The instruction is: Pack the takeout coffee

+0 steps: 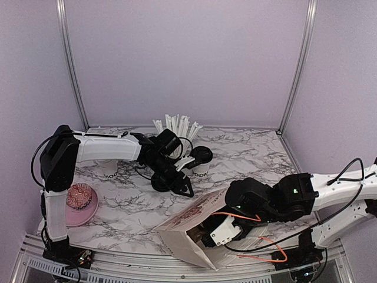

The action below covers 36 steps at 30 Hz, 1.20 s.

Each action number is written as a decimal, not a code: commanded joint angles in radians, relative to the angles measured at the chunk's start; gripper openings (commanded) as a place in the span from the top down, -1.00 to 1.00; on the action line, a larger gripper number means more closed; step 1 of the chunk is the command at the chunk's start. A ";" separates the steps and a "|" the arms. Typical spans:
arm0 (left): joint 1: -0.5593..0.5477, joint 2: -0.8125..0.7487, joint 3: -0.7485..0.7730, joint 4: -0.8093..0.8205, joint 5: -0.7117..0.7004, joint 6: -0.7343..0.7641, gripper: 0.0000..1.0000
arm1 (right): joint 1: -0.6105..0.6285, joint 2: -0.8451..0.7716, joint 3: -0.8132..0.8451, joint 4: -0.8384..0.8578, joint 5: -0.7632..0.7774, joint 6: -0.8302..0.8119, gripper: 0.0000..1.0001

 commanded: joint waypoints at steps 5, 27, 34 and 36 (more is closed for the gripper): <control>0.102 -0.148 -0.014 -0.036 -0.119 0.028 -0.21 | -0.034 0.072 0.098 -0.060 -0.057 0.004 0.26; 0.137 -0.300 -0.050 -0.061 -0.174 0.050 -0.23 | -0.255 0.578 0.667 -0.684 -0.435 0.027 0.33; 0.137 -0.317 -0.047 -0.060 -0.179 0.052 -0.23 | -0.268 0.662 0.705 -0.682 -0.402 0.066 0.31; 0.137 -0.318 -0.047 -0.059 -0.177 0.050 -0.23 | -0.272 0.674 0.686 -0.651 -0.381 0.085 0.31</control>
